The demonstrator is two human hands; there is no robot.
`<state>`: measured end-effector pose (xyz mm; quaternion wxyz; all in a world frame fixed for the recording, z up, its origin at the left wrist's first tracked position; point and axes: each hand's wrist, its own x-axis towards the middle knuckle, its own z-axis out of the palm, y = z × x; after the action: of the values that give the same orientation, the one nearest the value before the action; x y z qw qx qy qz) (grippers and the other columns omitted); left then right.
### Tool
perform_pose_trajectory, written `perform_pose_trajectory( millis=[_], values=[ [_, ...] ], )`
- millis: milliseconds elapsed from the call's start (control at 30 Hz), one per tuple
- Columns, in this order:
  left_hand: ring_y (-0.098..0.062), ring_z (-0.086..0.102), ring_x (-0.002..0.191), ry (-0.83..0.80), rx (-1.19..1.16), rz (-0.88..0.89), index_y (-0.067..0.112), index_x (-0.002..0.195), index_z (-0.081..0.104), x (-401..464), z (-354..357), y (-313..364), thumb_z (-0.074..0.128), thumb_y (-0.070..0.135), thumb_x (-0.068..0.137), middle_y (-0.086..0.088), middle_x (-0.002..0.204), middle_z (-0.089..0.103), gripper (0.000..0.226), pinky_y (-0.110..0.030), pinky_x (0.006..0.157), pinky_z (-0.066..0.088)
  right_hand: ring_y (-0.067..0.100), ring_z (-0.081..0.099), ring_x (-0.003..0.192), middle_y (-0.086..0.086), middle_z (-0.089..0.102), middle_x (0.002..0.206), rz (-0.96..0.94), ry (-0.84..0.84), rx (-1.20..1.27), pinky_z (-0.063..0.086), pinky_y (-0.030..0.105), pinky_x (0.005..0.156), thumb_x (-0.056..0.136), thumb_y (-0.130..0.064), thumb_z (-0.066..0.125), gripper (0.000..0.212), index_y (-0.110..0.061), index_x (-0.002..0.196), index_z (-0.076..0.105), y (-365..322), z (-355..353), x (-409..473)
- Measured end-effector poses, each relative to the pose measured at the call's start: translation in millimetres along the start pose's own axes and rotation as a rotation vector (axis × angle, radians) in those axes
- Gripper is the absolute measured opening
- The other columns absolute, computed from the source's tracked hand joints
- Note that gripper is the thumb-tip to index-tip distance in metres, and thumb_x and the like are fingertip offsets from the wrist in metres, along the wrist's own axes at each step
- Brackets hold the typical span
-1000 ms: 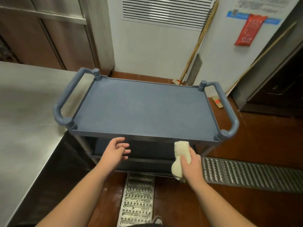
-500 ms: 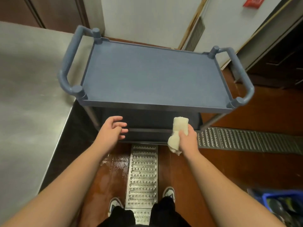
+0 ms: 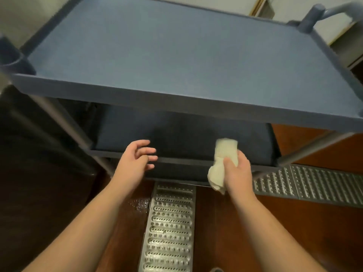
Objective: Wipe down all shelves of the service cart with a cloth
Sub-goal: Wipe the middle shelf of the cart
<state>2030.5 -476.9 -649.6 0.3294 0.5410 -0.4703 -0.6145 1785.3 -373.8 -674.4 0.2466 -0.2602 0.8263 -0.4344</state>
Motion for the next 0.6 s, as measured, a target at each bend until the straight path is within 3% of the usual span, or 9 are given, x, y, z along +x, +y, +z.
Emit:
perform_pose_trajectory(
  millis=[100,233,467,600],
  values=[
    [-0.021,0.066,0.096,-0.006,-0.015,0.098,0.016,0.123,0.050,28,13,-31,0.041,-0.008,0.092,-0.007,0.109,0.064,0.041,-0.036,0.082,0.054,0.025,0.067,0.094,0.005,0.067,0.106,-0.064,0.071,0.098,0.055,0.041,0.082,0.083,-0.031,0.055,0.033,-0.028,0.116,0.062,21,19,25],
    [-0.021,0.065,0.089,0.000,-0.034,0.220,0.016,0.117,0.050,61,16,-60,0.039,-0.010,0.091,-0.011,0.107,0.063,0.039,-0.034,0.075,0.053,0.023,0.070,0.087,0.004,0.072,0.094,-0.155,0.099,0.257,0.057,0.042,0.078,0.085,-0.024,0.056,0.015,-0.026,0.096,0.065,31,44,50],
    [-0.017,0.063,0.080,0.035,-0.105,0.493,0.016,0.112,0.052,117,8,-88,0.039,-0.012,0.090,-0.004,0.096,0.061,0.037,-0.030,0.067,0.051,0.024,0.069,0.094,0.003,0.072,0.106,-0.342,0.110,0.313,0.055,0.039,0.082,0.092,-0.018,0.053,0.032,-0.025,0.121,0.063,45,79,104],
    [-0.018,0.064,0.081,0.042,-0.192,0.543,0.014,0.113,0.052,130,15,-118,0.039,-0.013,0.089,-0.005,0.096,0.062,0.038,-0.033,0.070,0.052,0.022,0.070,0.090,0.003,0.071,0.103,-0.335,0.117,0.388,0.057,0.036,0.075,0.095,-0.015,0.052,0.028,-0.023,0.121,0.062,67,83,119]
  ],
)
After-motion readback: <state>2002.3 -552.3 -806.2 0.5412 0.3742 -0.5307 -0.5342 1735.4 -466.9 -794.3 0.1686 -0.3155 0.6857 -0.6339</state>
